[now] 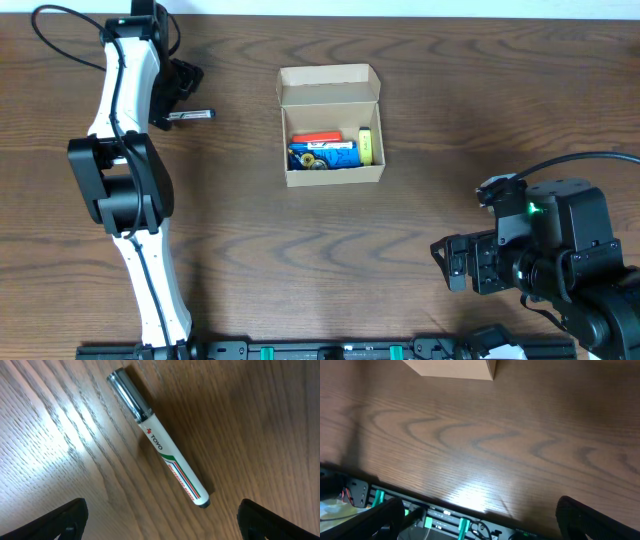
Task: Pack container
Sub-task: 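Grasp the black-capped marker with the left gripper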
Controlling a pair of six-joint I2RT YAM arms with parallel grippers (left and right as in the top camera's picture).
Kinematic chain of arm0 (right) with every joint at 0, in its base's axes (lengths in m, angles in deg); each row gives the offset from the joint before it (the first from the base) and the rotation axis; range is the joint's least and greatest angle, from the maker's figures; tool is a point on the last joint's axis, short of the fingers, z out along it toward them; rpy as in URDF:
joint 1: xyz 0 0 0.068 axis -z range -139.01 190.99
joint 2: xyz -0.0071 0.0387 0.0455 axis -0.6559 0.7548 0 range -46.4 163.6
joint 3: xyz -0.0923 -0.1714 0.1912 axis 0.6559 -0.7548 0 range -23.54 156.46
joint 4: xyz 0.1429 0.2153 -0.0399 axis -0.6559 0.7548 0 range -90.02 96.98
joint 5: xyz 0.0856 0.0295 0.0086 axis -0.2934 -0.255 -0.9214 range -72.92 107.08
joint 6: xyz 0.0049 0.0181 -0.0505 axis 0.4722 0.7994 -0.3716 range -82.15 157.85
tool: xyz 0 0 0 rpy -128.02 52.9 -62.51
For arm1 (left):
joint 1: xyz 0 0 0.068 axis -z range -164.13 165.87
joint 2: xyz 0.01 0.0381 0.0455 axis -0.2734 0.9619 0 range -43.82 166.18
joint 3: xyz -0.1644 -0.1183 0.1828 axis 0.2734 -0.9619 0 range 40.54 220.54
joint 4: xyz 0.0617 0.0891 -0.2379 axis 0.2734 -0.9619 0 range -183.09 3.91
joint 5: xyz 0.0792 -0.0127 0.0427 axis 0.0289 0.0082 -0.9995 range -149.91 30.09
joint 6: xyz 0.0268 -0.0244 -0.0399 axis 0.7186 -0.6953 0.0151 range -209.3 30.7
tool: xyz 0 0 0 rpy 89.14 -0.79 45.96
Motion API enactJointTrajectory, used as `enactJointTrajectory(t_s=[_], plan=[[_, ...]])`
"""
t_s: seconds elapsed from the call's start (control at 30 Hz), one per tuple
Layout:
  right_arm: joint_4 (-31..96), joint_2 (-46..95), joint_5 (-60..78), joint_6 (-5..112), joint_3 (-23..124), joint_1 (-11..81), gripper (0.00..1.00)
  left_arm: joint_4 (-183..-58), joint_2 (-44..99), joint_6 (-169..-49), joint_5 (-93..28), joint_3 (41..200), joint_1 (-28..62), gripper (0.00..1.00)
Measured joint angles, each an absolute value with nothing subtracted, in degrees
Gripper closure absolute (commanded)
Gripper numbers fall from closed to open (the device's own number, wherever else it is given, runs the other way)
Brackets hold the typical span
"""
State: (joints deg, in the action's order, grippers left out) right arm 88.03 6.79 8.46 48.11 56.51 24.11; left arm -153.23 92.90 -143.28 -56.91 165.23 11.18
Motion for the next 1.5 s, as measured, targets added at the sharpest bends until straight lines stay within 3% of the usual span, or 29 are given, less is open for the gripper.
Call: enactJointTrajectory(t_s=[0.67,1.13,1.27,1.33,1.5], plan=[[88.0,6.8,8.5,48.1,56.5,24.1,0.01,-151.8,95.0,-154.9,-58.7,165.2,11.4,0.04],[88.0,6.8,8.5,48.1,56.5,24.1,0.01,-150.6,97.7,-155.6,-58.8,165.2,11.4,0.04],[88.0,6.8,8.5,48.1,56.5,24.1,0.01,-150.5,98.2,-155.5,-58.9,165.2,11.4,0.00],[88.0,6.8,8.5,48.1,56.5,24.1,0.01,-150.4,98.3,-155.8,-59.0,165.2,11.4,0.10],[88.0,6.8,8.5,48.1,56.5,24.1,0.01,-150.1,98.3,-156.0,-59.1,165.2,11.4,0.11]])
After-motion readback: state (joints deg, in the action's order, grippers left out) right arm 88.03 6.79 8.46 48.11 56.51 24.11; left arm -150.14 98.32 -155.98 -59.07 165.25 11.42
